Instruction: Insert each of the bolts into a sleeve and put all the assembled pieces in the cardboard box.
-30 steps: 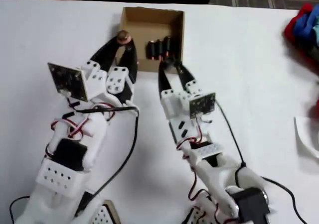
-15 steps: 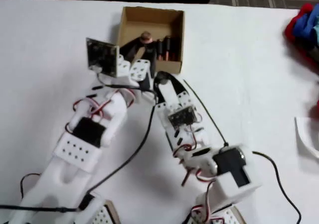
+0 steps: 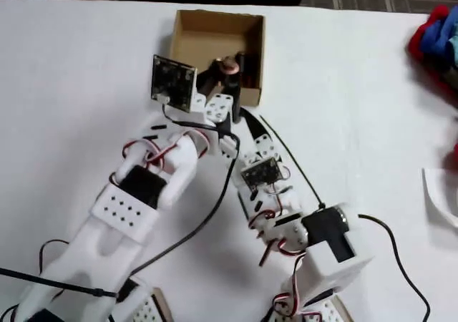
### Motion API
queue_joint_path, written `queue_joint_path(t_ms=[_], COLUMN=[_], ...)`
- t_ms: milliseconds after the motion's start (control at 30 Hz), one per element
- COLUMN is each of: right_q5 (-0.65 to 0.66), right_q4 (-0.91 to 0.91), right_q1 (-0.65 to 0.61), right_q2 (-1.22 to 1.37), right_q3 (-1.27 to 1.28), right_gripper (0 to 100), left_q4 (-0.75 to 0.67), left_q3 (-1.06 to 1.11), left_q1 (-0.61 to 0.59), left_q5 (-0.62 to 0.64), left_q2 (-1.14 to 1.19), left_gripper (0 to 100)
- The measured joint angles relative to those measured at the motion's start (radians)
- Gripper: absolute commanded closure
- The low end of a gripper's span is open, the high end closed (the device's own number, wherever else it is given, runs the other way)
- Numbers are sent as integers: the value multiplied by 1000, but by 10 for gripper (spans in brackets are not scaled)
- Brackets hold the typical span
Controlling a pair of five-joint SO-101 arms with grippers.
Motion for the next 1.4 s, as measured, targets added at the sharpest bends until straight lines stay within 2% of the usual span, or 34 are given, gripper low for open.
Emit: queue_joint_path(t_ms=[200,467,767,967,1400], right_q5=[-9,-146,-160,-255,-267], right_q4=[0,6,124,181,273], right_q1=[-2,-2,-3,-3,-3], right_q2=[0,-52,-167,-216,-327], right_q3=[0,37,60,66,104], right_gripper=[978,978,978,978,978], left_q4=[0,-37,-64,-64,-72], left_q3=[0,-5,-5,-5,15], left_q1=[0,2,2,2,2], left_q5=[0,0,0,0,2], left_q2=[12,71,74,74,72], left_gripper=[975,975,975,975,975])
